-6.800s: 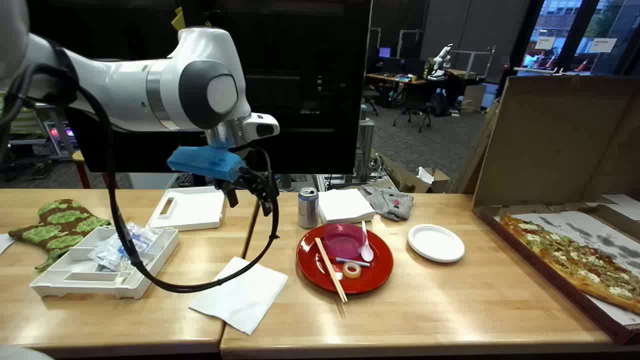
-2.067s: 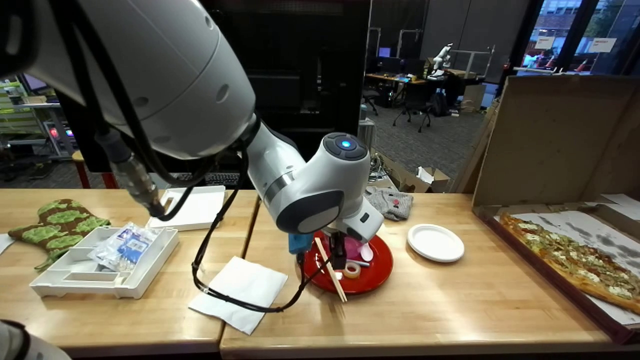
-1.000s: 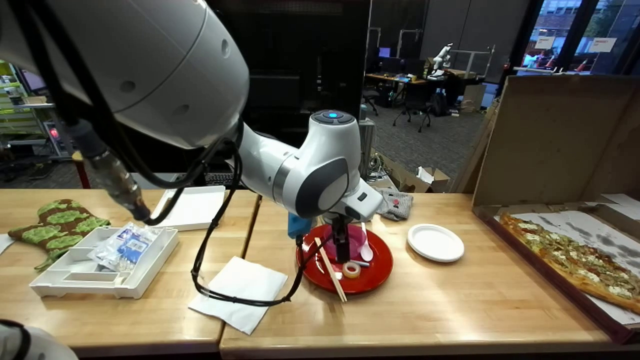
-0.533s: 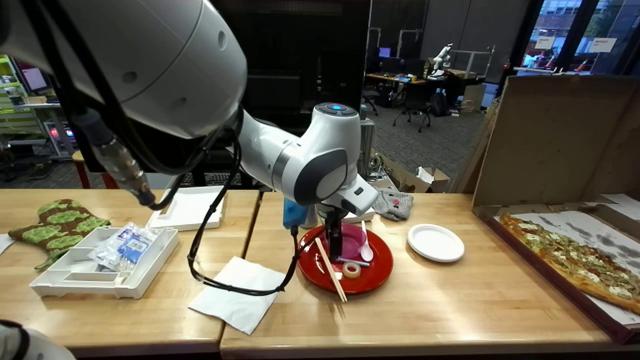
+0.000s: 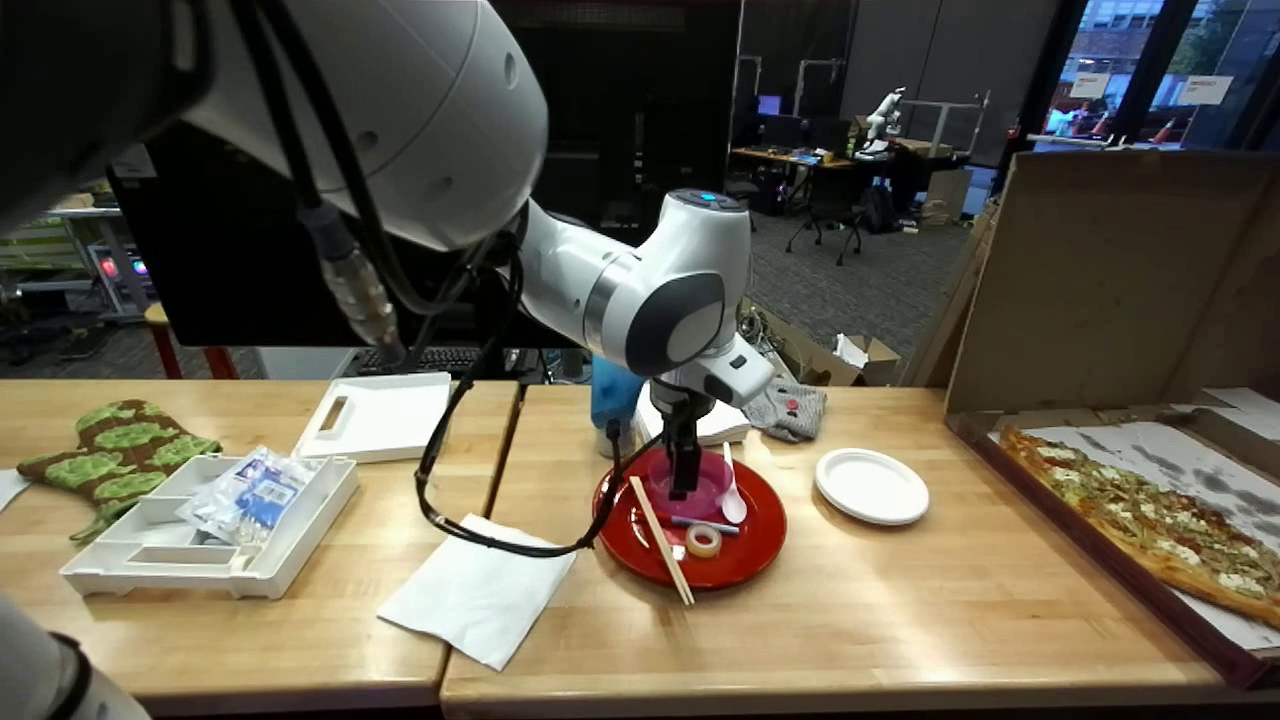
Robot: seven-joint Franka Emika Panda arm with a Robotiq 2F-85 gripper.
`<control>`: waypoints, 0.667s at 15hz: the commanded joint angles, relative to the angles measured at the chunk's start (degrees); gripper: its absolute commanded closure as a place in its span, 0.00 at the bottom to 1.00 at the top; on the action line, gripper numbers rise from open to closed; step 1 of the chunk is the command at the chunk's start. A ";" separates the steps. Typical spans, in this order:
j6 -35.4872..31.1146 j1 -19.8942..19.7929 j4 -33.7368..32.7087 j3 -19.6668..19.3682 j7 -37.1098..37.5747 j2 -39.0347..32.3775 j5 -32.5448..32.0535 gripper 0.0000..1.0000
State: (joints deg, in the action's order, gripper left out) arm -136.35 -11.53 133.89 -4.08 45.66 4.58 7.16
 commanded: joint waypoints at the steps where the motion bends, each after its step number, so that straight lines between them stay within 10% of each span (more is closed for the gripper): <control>1: 4.44 1.19 -6.27 -1.28 0.11 -5.34 0.82 0.00; 10: 6.74 1.40 -10.31 -3.18 -2.09 -11.27 5.28 0.00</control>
State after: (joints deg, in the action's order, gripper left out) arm -131.18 -10.77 124.67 -5.89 45.37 -5.88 9.88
